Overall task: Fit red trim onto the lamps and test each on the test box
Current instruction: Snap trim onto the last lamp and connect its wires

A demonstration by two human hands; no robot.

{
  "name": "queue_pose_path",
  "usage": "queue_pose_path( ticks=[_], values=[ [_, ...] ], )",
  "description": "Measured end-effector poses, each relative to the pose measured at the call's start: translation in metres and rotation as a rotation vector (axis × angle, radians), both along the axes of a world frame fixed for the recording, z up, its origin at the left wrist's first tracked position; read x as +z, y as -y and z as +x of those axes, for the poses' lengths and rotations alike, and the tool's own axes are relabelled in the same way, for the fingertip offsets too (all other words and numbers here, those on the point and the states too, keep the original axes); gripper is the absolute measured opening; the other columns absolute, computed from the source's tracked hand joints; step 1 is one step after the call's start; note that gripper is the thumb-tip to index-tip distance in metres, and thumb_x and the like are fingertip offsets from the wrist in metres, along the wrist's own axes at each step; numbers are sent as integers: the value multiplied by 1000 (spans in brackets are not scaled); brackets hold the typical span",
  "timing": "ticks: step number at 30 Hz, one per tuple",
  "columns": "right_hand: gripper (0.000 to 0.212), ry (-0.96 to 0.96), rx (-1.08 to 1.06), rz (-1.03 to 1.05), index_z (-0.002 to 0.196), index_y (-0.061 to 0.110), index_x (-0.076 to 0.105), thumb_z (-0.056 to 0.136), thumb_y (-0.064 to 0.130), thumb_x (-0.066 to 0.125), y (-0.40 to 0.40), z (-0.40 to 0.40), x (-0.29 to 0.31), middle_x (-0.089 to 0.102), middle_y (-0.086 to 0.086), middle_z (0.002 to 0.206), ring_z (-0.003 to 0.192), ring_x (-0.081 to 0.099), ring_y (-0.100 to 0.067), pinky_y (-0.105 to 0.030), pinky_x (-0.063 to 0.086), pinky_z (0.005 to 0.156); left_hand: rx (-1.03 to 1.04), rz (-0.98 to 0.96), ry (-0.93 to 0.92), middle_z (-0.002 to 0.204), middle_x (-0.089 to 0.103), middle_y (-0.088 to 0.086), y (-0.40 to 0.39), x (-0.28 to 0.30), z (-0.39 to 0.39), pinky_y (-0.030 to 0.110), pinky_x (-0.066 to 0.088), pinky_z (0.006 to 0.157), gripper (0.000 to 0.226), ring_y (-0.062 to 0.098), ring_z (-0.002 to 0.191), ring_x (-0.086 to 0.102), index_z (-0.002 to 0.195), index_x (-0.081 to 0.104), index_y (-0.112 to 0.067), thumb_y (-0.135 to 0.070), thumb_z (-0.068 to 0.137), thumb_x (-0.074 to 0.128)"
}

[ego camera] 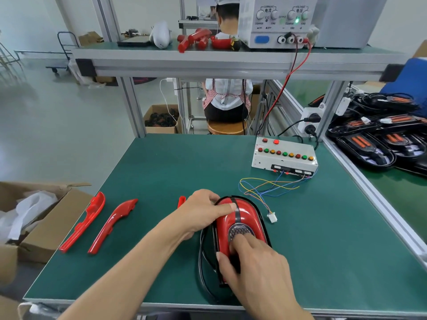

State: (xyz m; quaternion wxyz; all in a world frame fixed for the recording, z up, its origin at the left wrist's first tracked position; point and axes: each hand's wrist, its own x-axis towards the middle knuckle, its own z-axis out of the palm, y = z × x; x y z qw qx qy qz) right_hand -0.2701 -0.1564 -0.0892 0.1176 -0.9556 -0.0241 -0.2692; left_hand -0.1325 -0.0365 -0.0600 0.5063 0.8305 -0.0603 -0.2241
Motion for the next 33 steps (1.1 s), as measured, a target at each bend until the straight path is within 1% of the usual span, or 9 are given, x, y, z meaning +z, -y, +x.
queue_pose_path(
  ticks=[2, 5, 14, 16, 19, 22, 24, 27, 33],
  values=[
    [33, 40, -14, -5, 66, 25, 57, 79, 55, 53, 1, -2, -6, 54, 8, 64, 56, 59, -18, -27, 37, 39, -21, -139, -49, 85, 78, 2, -8, 3, -4, 27, 57, 72, 20, 13, 76, 71, 95, 76, -12, -29, 86, 80],
    [33, 92, -42, 2, 69, 24, 62, 82, 53, 54, 3, -3, -19, 58, 6, 70, 60, 62, -21, -29, 45, 41, -4, -320, -171, 98, 74, 9, -16, 7, -10, 36, 61, 75, 22, 18, 83, 72, 109, 66, -5, -12, 91, 76],
    [40, 96, -115, 309, 67, 24, 62, 81, 62, 61, 8, -9, -41, 57, 10, 70, 59, 58, -14, -24, 46, 46, 171, -497, -216, 126, 68, 14, -31, -8, -29, 51, 60, 90, 34, 29, 109, 71, 128, 52, -8, -15, 98, 66],
    [37, 66, -182, 459, 67, 26, 63, 78, 61, 69, 10, -8, -41, 57, 9, 72, 62, 58, -12, -29, 48, 54, 215, -577, -201, 127, 68, 13, -31, -12, -34, 50, 61, 86, 31, 27, 106, 70, 130, 53, -13, -13, 100, 62],
    [21, -5, -226, 895, 70, 30, 69, 78, 42, 85, 16, -5, -44, 62, 9, 77, 74, 62, -9, -21, 47, 70, 277, -716, -217, 121, 72, 13, -33, -16, -38, 45, 62, 82, 28, 26, 101, 72, 131, 56, -13, -12, 102, 58],
    [9, 18, -256, 1231, 81, 36, 72, 80, 41, 79, 17, -1, -43, 70, 8, 84, 79, 67, -10, -14, 48, 71, 331, -801, -232, 122, 72, 15, -36, -20, -42, 50, 60, 92, 27, 28, 105, 71, 130, 57, -11, -14, 104, 53],
    [30, 18, -263, 1376, 89, 29, 70, 73, 54, 75, 15, 3, -42, 74, 7, 89, 84, 71, -9, -23, 53, 81, 382, -854, -238, 123, 71, 17, -36, -23, -46, 53, 58, 95, 28, 31, 109, 69, 131, 57, -9, -15, 105, 51],
    [46, -20, -234, 1493, 98, 26, 68, 69, 61, 69, 8, 9, -38, 76, 10, 95, 93, 71, -9, -38, 54, 94, 447, -936, -229, 120, 73, 16, -36, -26, -52, 43, 63, 81, 27, 26, 104, 73, 131, 58, -10, -14, 105, 50],
    [62, -150, -160, 1373, 95, 28, 71, 70, 84, 65, 3, 18, -25, 75, 14, 95, 93, 68, -1, -27, 49, 85, 480, -1032, -203, 121, 72, 18, -35, -31, -57, 39, 62, 76, 31, 25, 103, 74, 133, 57, -6, -15, 104, 51]
  ],
)
